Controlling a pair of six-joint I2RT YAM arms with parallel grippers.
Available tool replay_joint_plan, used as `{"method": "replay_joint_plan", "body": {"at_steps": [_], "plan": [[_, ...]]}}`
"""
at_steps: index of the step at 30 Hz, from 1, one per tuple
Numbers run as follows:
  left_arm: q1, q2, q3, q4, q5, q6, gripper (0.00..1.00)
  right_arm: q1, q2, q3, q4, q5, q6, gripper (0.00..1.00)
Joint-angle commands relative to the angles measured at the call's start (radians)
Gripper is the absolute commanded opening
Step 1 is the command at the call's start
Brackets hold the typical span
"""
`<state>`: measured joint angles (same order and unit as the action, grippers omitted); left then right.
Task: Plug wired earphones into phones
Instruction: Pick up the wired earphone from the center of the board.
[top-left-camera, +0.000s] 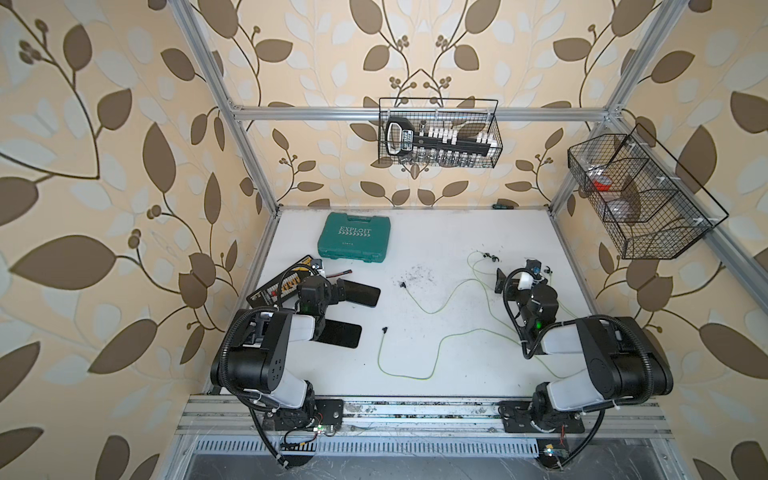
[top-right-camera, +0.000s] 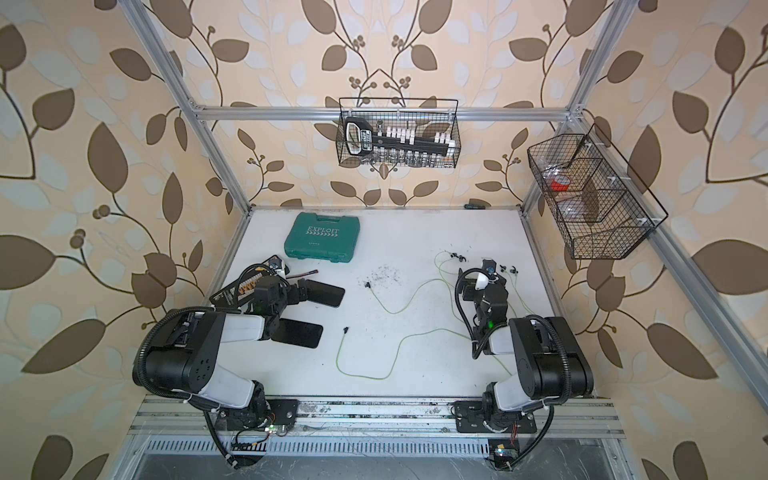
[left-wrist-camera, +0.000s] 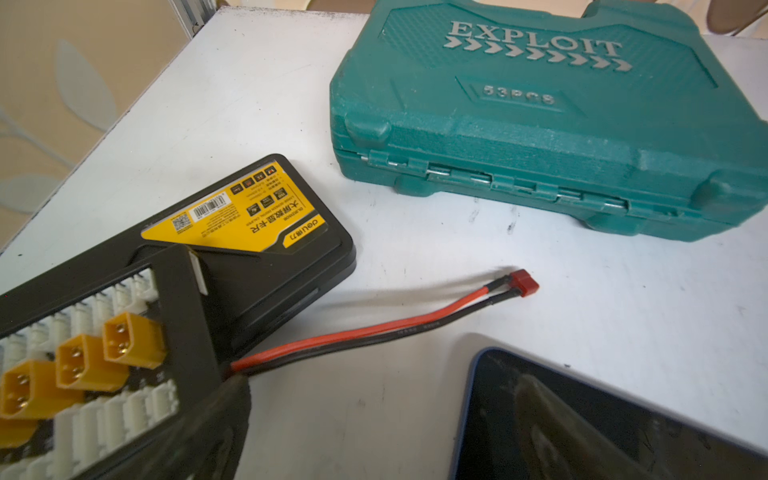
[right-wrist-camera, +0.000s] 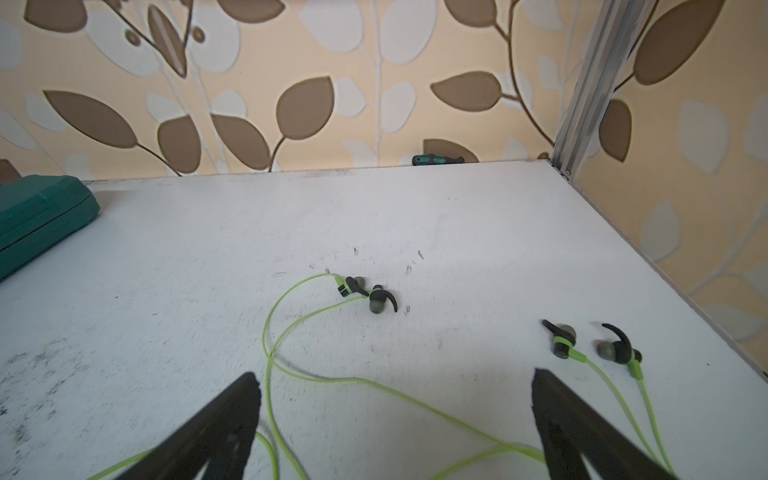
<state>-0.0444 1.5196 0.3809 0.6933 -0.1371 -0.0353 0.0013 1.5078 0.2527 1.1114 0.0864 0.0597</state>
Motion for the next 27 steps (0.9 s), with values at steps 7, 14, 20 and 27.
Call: {"method": "replay_joint_plan", "body": {"at_steps": [7,14,20,27], "plan": [[0.004,-0.022,0.006,0.048,0.008,0.020,0.99,-0.002,-0.002,-0.013,0.022,0.012,0.008,1.00],[0.003,-0.023,0.004,0.048,0.008,0.020,0.99,-0.002,-0.001,-0.013,0.020,0.012,0.008,1.00],[0.002,-0.068,0.033,-0.036,0.010,0.035,0.99,0.014,-0.054,0.008,-0.047,0.021,-0.010,0.99],[-0.002,-0.394,0.176,-0.496,-0.033,-0.109,0.99,0.134,-0.344,0.187,-0.571,0.189,-0.032,1.00]]}}
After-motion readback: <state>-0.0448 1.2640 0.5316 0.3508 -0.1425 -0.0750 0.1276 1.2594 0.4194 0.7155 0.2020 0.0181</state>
